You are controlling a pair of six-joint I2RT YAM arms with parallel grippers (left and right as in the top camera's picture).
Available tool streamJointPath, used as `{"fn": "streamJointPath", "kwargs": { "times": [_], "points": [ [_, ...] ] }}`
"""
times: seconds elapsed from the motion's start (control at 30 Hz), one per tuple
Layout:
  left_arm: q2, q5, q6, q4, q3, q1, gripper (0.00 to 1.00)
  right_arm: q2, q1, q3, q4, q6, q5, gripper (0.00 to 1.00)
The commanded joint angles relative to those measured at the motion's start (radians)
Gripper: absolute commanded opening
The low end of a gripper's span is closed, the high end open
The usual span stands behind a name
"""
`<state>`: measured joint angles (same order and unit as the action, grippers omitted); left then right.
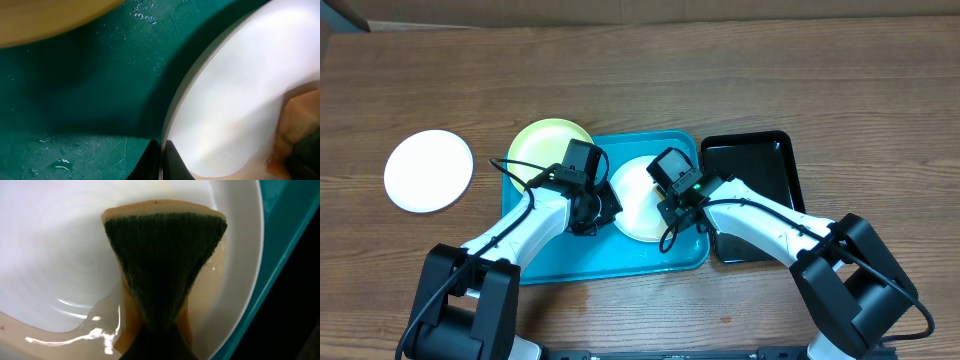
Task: Clean dirty plates on tray and stack at the side
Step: 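Scrub the white plate surface with the sponge in the right gripper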
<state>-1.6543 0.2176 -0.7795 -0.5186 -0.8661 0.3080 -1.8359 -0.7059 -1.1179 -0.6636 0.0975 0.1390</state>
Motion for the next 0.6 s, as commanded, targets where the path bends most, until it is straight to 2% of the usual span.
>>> {"fn": "streamJointPath", "kwargs": {
  "times": [0.0, 0.4, 0.57],
  "points": [
    [-0.013, -0.018, -0.006, -0.004, 0.001, 0.001, 0.04, -0.026, 0.001, 0.006, 0.015, -0.002, 0.055, 0.04],
    [-0.013, -0.018, -0.005, -0.027, 0.001, 0.001, 0.04, -0.095, 0.008, 0.006, 0.128, -0.003, 0.018, 0.04],
    [-0.013, -0.018, -0.001, -0.03, 0.001, 0.001, 0.04, -0.095, 0.008, 0.006, 0.132, -0.073, -0.072, 0.04]
  ]
}}
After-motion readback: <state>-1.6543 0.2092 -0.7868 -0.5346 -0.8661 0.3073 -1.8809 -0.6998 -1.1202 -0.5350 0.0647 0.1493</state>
